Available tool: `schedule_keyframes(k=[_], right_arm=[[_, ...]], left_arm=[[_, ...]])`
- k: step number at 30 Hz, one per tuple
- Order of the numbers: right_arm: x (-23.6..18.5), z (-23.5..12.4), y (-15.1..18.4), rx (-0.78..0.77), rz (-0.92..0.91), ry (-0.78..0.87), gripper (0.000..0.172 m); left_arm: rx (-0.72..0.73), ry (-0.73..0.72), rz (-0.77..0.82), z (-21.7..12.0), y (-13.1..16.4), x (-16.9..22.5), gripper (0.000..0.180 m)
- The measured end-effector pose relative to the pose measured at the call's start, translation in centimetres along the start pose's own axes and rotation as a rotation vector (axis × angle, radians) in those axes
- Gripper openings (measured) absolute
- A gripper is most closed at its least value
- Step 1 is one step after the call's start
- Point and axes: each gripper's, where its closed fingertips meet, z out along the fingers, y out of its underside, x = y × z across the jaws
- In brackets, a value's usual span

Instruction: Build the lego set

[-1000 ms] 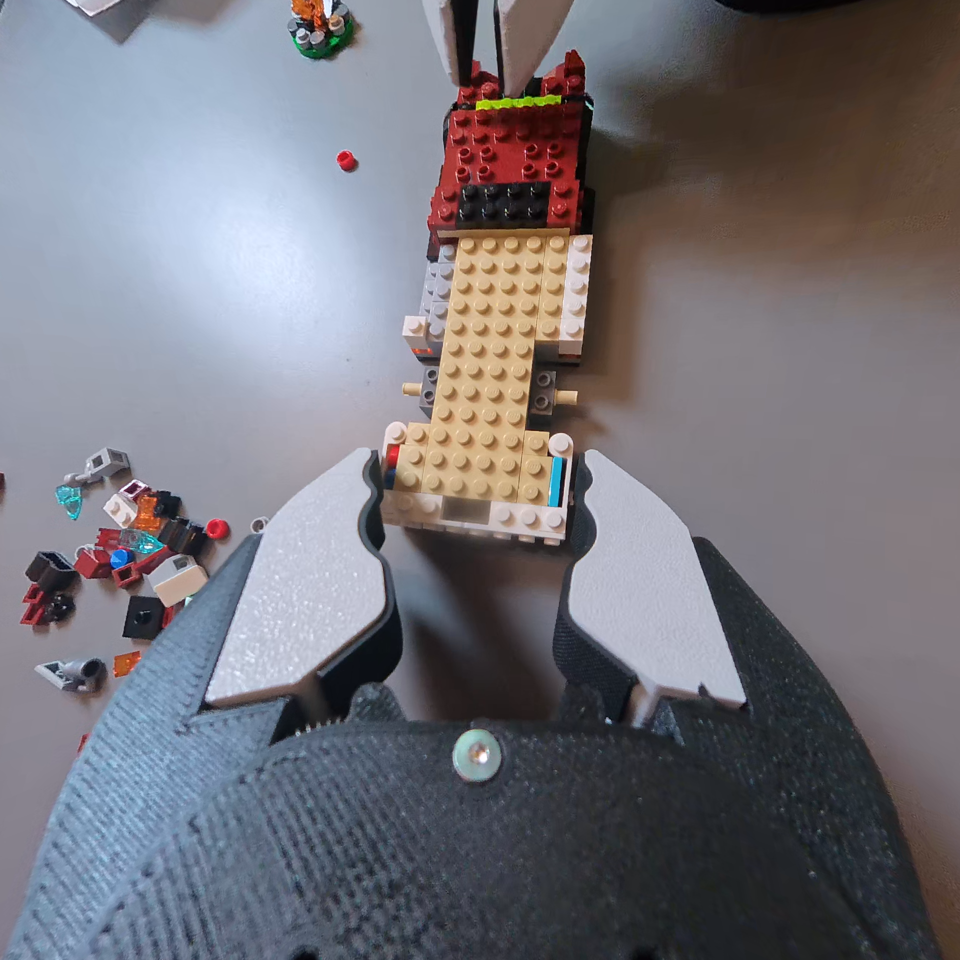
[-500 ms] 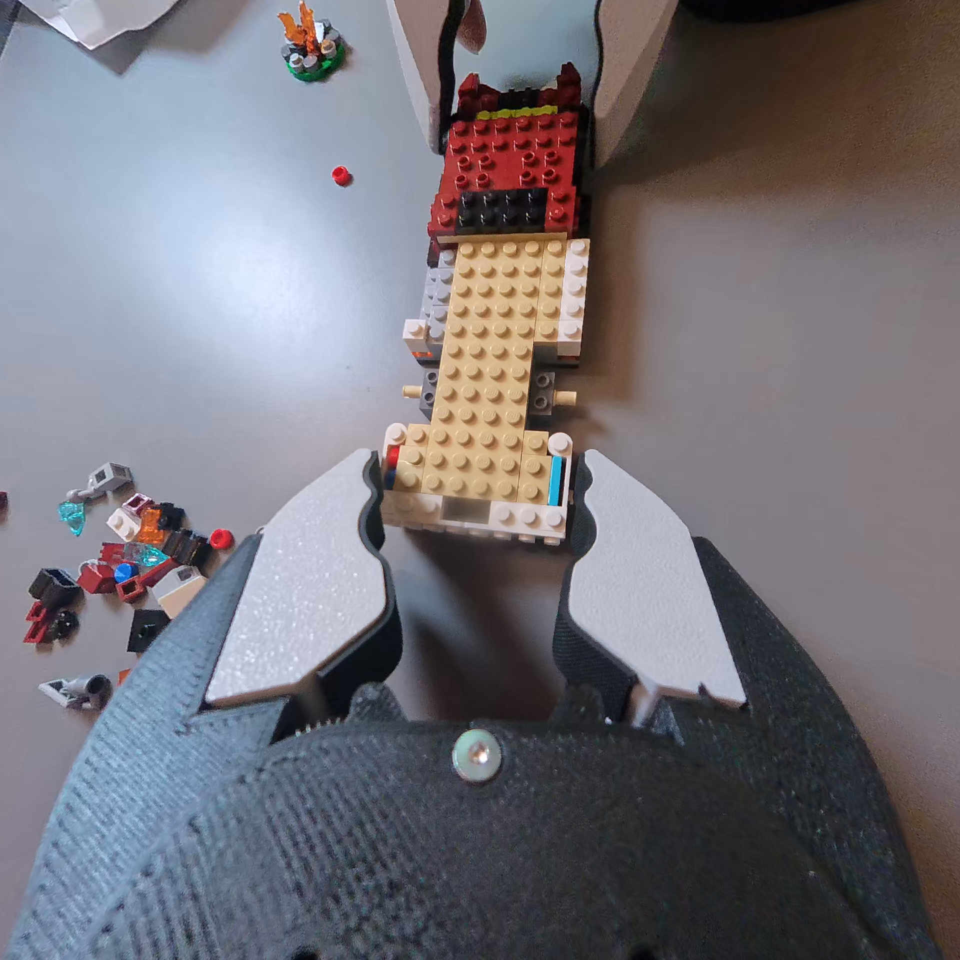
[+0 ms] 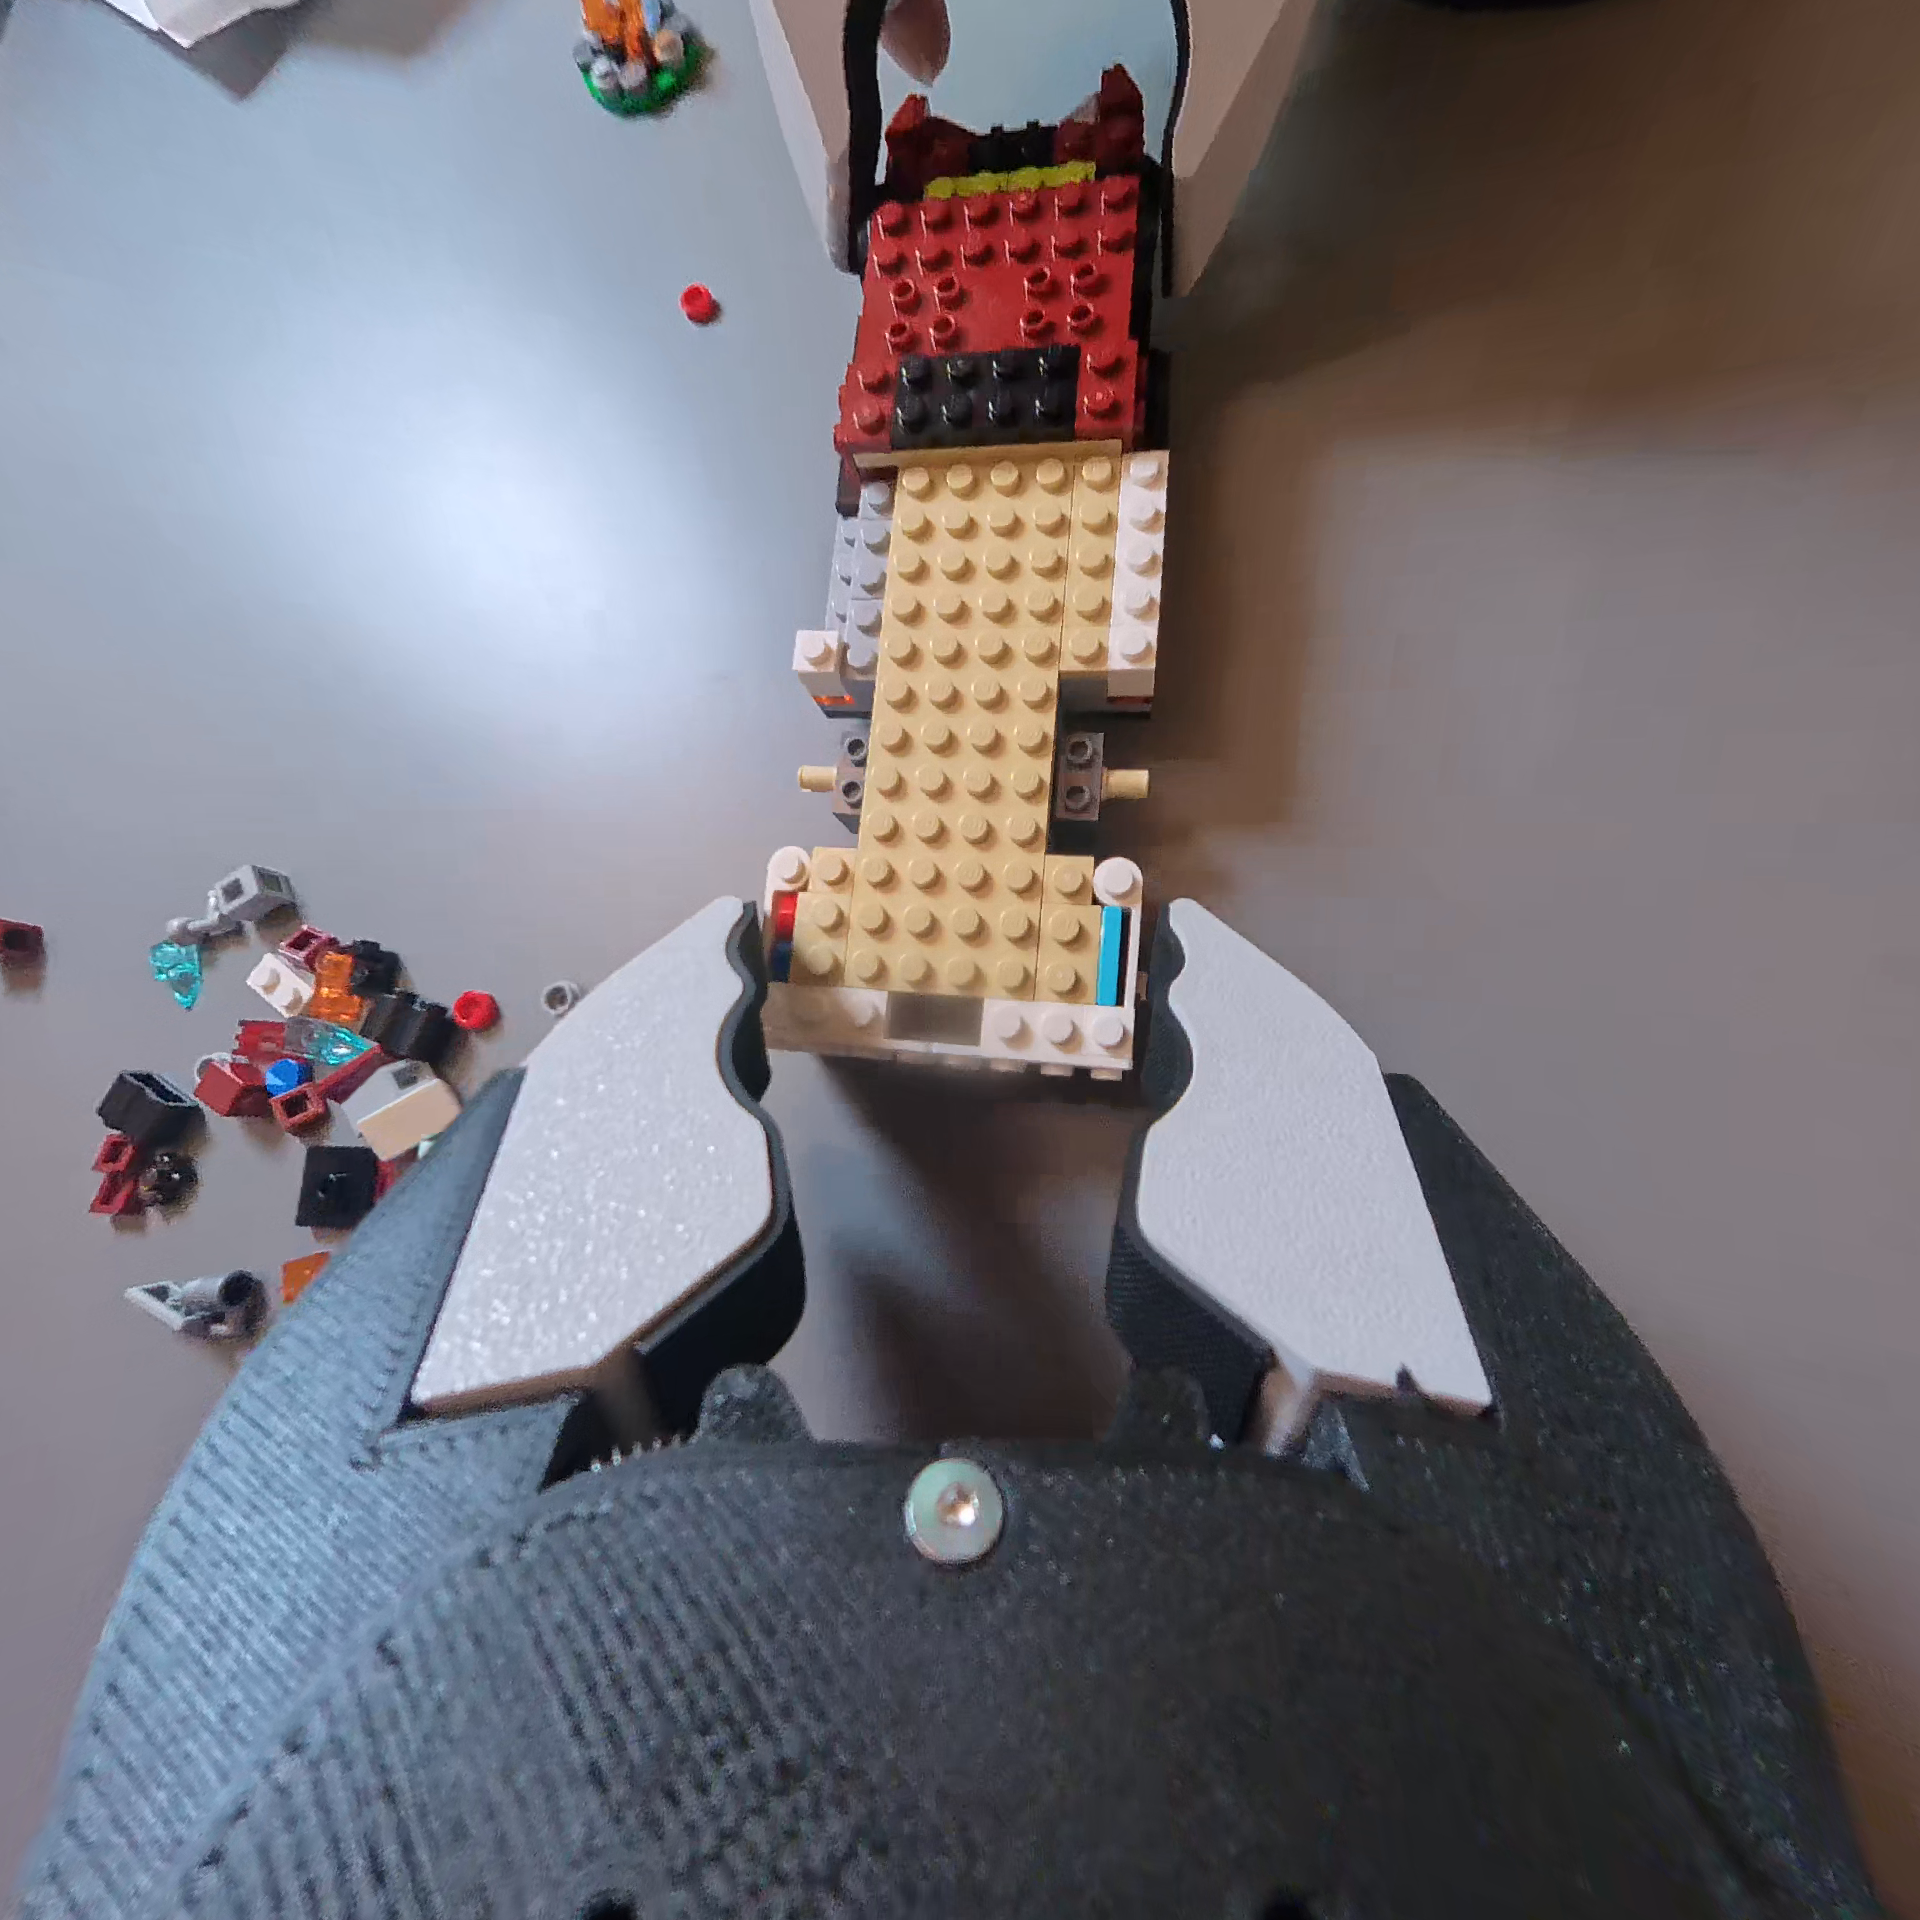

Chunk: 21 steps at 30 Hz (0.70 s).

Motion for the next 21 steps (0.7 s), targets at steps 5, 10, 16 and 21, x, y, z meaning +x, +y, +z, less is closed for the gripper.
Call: schedule_keyframes(k=[5,10,16,21], right_arm=[[0.3,0.8,0.5,-0.004,0.011,0.014,0.062],[1.9,-1.8,-1.6,0.145,0.075,0.049,0.068],[12.9,-9.0,-8.1,0.516,0.143,0.439,0.062],[24.1,-13.7,-12.5,0.707,0.116,0.789,0.027]], left_arm=[[-0.016,-0.032,0.004,0.2,0.4,-0.4,0.071],[0.076,-0.034,-0.035,-1.5,-0.9,-1.2,0.075],[0.482,-0.207,-0.213,-7.9,-5.8,-6.3,0.047],[0.651,-0.464,-0.243,-13.6,-7.7,-10.3,0.000]])
